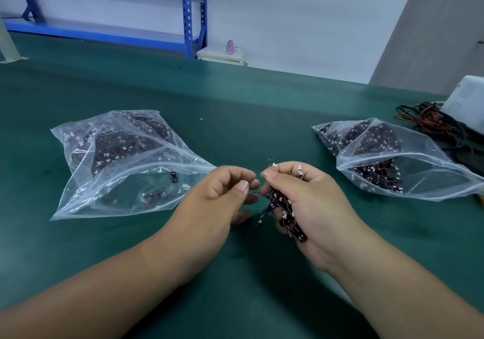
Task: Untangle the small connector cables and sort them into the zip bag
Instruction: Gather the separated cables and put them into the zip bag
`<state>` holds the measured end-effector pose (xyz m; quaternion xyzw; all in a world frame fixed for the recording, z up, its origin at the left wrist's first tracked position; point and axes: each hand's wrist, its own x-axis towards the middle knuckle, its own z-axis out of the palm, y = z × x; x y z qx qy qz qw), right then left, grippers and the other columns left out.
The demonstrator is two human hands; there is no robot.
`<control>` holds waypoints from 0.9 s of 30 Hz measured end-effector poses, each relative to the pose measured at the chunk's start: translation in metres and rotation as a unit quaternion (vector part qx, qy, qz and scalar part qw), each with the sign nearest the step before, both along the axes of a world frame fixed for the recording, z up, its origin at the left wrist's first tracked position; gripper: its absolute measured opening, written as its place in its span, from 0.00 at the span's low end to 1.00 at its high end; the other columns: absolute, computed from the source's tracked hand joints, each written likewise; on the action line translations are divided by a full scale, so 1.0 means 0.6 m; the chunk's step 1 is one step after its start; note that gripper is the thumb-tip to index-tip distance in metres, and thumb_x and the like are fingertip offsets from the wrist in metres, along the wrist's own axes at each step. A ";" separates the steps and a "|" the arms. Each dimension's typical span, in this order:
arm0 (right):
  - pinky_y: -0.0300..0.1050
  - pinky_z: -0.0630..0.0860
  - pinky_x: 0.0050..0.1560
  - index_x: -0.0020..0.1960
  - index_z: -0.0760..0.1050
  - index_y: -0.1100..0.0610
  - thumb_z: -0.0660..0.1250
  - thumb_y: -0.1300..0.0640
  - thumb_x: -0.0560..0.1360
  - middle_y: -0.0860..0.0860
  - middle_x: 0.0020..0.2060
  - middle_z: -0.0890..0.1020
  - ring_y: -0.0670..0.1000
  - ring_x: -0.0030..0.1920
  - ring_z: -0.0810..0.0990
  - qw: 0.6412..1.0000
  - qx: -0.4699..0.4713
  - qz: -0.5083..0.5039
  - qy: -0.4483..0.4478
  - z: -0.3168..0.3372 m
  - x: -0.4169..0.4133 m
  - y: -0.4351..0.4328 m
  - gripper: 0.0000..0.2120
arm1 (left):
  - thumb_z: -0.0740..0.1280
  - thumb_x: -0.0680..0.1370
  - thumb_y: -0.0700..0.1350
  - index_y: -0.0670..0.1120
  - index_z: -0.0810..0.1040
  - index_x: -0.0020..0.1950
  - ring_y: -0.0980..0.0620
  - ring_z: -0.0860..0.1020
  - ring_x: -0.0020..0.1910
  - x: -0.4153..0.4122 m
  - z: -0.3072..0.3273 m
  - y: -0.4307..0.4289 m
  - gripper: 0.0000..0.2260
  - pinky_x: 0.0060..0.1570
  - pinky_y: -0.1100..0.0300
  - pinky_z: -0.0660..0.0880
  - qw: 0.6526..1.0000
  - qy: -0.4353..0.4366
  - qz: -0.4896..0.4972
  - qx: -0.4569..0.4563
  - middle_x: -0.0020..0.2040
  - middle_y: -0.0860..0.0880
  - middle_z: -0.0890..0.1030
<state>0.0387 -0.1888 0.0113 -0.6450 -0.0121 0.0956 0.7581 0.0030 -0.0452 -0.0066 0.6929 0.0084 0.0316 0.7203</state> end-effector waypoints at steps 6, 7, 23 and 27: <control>0.38 0.64 0.24 0.38 0.81 0.48 0.71 0.58 0.76 0.50 0.32 0.82 0.47 0.23 0.68 0.995 -0.065 -0.049 -0.059 0.003 0.000 0.000 0.09 | 0.60 0.79 0.52 0.55 0.78 0.47 0.58 0.73 0.47 -0.022 0.008 0.029 0.07 0.49 0.62 0.70 0.811 -0.204 -0.035 0.547 0.43 0.58 0.78; 0.38 0.64 0.24 0.38 0.81 0.48 0.71 0.58 0.76 0.50 0.32 0.82 0.47 0.23 0.68 0.995 -0.063 -0.056 -0.047 0.002 0.002 -0.003 0.10 | 0.59 0.79 0.54 0.55 0.77 0.50 0.58 0.72 0.49 -0.025 0.007 0.030 0.09 0.53 0.60 0.70 0.776 -0.200 -0.066 0.595 0.45 0.58 0.77; 0.37 0.63 0.22 0.36 0.78 0.51 0.69 0.60 0.77 0.51 0.31 0.79 0.48 0.25 0.69 0.991 0.036 -0.128 0.006 0.017 0.008 -0.003 0.12 | 0.72 0.74 0.49 0.50 0.73 0.58 0.51 0.81 0.59 0.001 -0.005 0.004 0.16 0.55 0.54 0.78 0.996 -0.039 -0.012 -0.083 0.62 0.50 0.80; 0.39 0.67 0.27 0.37 0.78 0.48 0.70 0.57 0.76 0.47 0.30 0.77 0.48 0.29 0.72 0.988 -0.028 -0.121 -0.090 0.020 -0.008 0.040 0.09 | 0.59 0.77 0.64 0.44 0.71 0.70 0.35 0.75 0.66 -0.006 0.001 0.000 0.31 0.66 0.39 0.71 0.931 0.175 -0.151 -0.283 0.68 0.36 0.75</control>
